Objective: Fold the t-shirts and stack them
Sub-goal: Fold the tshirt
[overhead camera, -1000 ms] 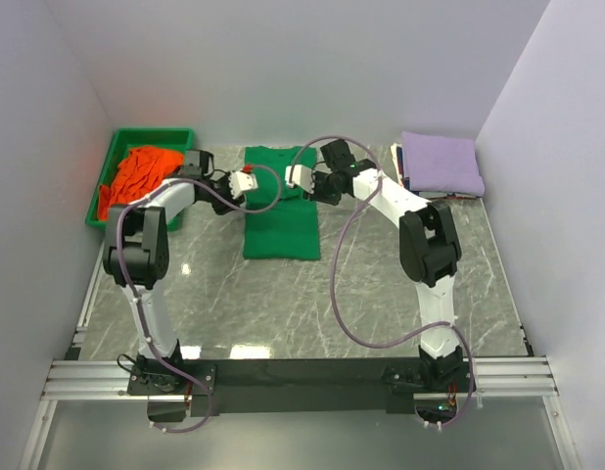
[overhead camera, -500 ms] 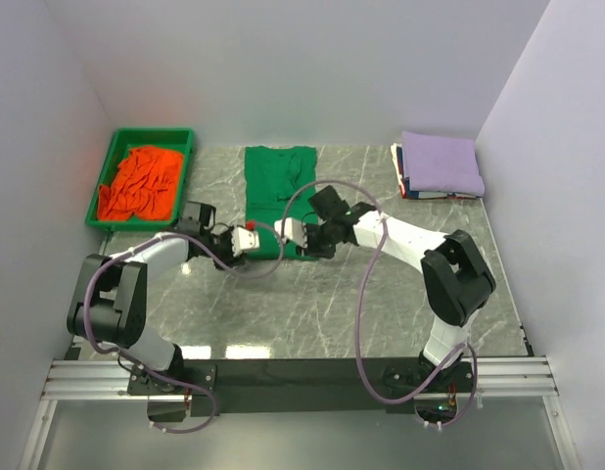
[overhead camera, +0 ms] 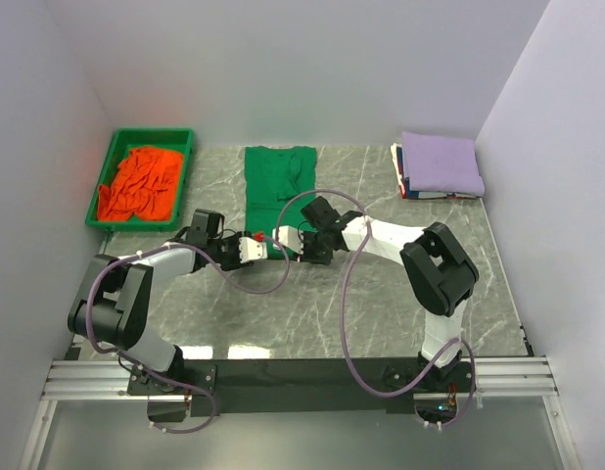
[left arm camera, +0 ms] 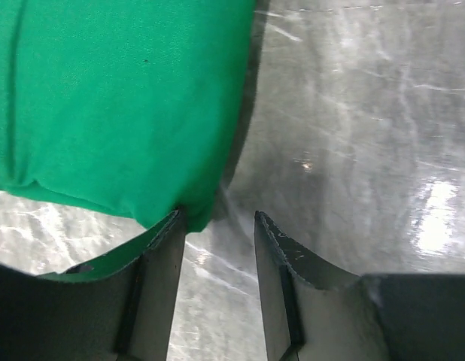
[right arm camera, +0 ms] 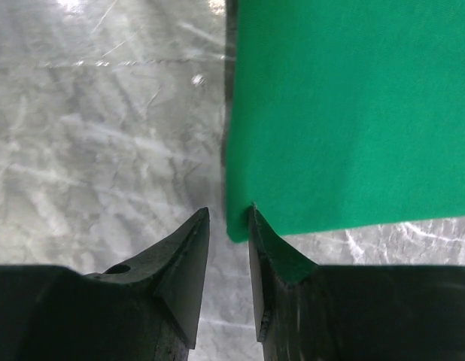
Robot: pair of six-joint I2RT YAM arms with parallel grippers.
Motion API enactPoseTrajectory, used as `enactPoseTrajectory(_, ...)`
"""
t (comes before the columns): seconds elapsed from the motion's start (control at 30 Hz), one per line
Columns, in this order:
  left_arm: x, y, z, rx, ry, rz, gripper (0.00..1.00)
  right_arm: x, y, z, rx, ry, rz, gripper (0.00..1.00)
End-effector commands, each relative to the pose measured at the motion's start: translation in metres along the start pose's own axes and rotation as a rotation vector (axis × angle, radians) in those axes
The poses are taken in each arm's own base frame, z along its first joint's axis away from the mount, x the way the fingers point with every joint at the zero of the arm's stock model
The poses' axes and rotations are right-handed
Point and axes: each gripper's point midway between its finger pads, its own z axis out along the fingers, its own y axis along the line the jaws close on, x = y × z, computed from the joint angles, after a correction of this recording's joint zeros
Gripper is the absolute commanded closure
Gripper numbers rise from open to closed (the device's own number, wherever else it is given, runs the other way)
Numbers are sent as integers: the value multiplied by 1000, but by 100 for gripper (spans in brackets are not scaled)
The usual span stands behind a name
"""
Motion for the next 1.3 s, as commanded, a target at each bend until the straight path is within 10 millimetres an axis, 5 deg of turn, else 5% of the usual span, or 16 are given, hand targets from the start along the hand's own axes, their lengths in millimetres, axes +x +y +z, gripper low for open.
enactPoseTrajectory(0.0, -6, 12, -1, -43, -17, 54, 53, -13, -14, 4, 44, -4, -15, 65)
enactPoseTrajectory(0.27, -12, 25, -8, -90, -18, 70, 58, -7, -14, 9, 31, 30, -34, 70)
enactPoseTrajectory(0.53, -13, 19, -18, -77, -18, 69, 54, -3, -14, 10, 25, 41, -39, 99)
enactPoseTrajectory(0.9, -5, 20, 10, -3, -11, 46, 53, -8, -23, 5, 6, 20, 2, 100)
enactPoseTrajectory(1.07, -2, 19, 17, 24, -2, 39, 72, -9, -23, -2, -9, -2, 15, 100)
enactPoseTrajectory(1.27, -21, 5, 0, 68, -48, 44, 97, -12, -10, -18, -38, -27, 37, 100)
